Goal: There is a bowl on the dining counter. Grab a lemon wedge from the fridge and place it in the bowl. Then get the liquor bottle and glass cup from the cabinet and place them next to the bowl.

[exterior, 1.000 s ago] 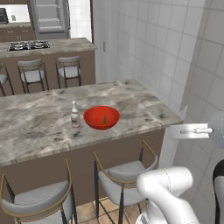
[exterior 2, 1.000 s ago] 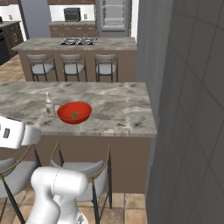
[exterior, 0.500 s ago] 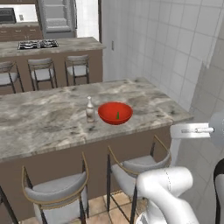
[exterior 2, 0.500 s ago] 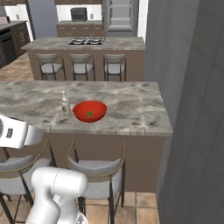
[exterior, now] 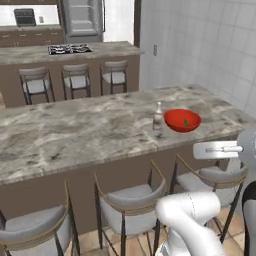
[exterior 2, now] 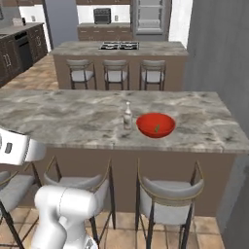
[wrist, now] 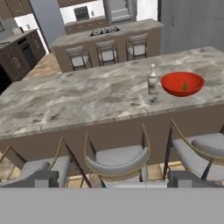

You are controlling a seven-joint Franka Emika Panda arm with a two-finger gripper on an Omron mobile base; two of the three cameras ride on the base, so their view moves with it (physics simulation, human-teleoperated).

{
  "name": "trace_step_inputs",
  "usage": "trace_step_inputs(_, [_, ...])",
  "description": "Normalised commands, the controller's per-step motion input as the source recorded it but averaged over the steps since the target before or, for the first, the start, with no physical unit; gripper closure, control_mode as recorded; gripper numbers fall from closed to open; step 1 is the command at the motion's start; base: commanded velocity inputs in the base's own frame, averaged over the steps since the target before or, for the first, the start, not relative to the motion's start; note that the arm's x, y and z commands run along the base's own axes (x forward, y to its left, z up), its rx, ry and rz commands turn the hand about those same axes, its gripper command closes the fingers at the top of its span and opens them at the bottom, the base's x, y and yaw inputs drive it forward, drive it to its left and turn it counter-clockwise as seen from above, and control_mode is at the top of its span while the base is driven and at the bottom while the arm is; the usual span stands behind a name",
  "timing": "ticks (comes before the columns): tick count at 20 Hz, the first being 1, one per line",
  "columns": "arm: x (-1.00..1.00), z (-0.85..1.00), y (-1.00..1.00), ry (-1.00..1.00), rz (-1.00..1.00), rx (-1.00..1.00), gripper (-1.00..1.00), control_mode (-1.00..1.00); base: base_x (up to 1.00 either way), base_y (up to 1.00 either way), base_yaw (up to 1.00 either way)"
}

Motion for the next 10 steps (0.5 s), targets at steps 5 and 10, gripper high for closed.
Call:
trace_step_inputs(5, [0.00, 0.00, 0.00, 0.00, 0.00, 0.00, -1.00, 1.00, -0.29, 1.00, 0.00])
trace_step_inputs(10, [0.00, 0.00, 0.00, 0.00, 0.00, 0.00, -1.00, 1.00, -0.34, 1.00, 0.00])
